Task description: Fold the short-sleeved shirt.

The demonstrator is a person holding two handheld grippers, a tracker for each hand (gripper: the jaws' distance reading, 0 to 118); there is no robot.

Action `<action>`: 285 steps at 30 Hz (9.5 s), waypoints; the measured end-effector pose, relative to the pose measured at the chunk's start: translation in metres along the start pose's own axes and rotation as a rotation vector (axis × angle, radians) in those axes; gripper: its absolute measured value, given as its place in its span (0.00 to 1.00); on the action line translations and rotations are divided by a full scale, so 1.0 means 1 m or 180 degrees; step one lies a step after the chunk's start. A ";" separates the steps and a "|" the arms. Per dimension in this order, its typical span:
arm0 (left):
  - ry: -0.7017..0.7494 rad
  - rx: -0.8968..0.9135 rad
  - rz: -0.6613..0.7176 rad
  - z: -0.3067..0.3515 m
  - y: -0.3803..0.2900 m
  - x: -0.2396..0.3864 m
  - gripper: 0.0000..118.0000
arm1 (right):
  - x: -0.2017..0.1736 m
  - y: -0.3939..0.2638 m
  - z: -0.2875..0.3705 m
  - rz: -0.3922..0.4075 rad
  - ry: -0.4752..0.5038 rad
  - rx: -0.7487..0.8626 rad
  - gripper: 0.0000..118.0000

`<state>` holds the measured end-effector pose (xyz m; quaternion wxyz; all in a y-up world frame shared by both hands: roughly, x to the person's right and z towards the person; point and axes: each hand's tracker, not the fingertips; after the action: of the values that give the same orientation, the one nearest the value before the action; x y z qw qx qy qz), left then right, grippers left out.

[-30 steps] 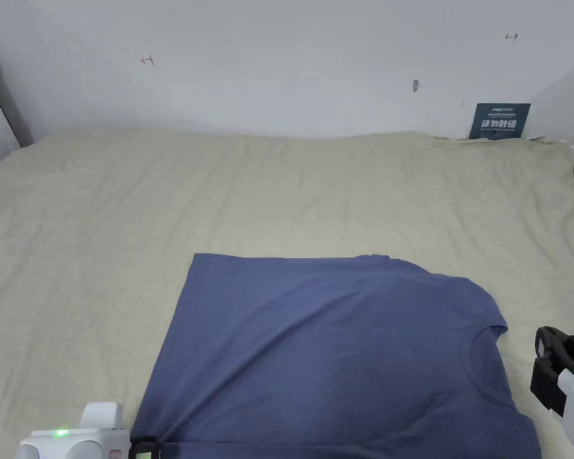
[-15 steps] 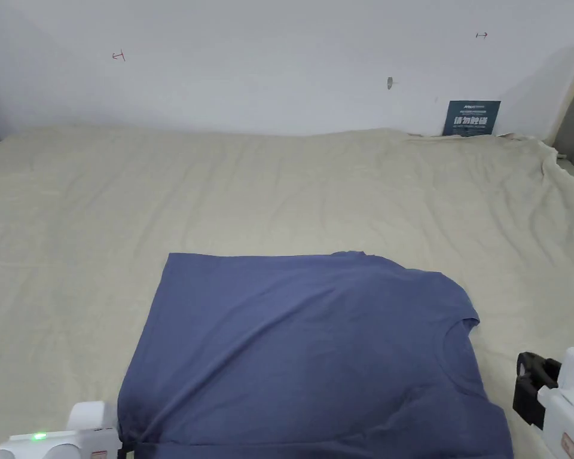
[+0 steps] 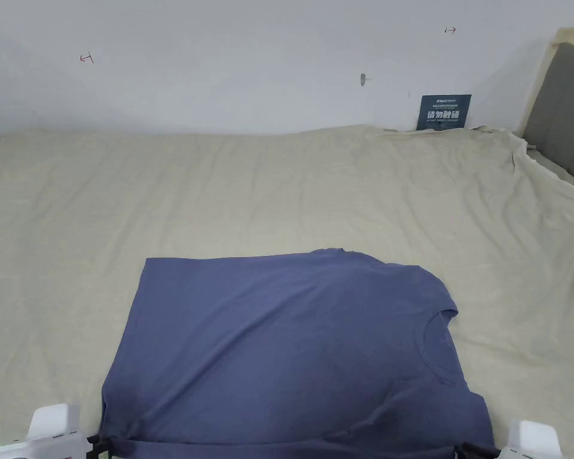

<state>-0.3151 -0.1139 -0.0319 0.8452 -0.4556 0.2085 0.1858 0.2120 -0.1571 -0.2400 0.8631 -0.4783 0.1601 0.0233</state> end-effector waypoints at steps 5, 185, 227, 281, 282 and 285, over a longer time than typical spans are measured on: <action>0.0005 -0.0020 0.0016 0.000 -0.001 0.002 0.03 | -0.003 -0.007 -0.015 -0.0033 0.0109 -0.0128 0.40; -0.0035 -0.0330 0.0415 -0.040 0.004 -0.032 0.05 | 0.029 0.019 -0.026 -0.0067 -0.0007 -0.0123 0.05; -0.0057 0.1235 -0.0423 0.039 0.151 0.054 0.00 | -0.072 0.122 0.123 0.0454 -0.0047 0.2026 0.00; -0.0173 0.0312 -0.0285 -0.094 0.221 0.019 0.00 | -0.043 0.274 -0.157 0.0873 -0.0171 0.0050 0.67; -0.0183 0.0308 -0.0272 -0.092 0.221 0.019 0.00 | -0.048 0.269 -0.162 0.0893 -0.0190 0.0011 0.66; -0.0182 0.0297 -0.0267 -0.092 0.220 0.020 0.00 | -0.050 0.265 -0.177 0.0906 -0.0204 -0.0080 0.66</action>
<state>-0.4258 -0.0756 -0.2402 0.8782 -0.4186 0.1734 0.1533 0.0687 -0.1557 -0.5290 0.8498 -0.4605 0.1984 0.1627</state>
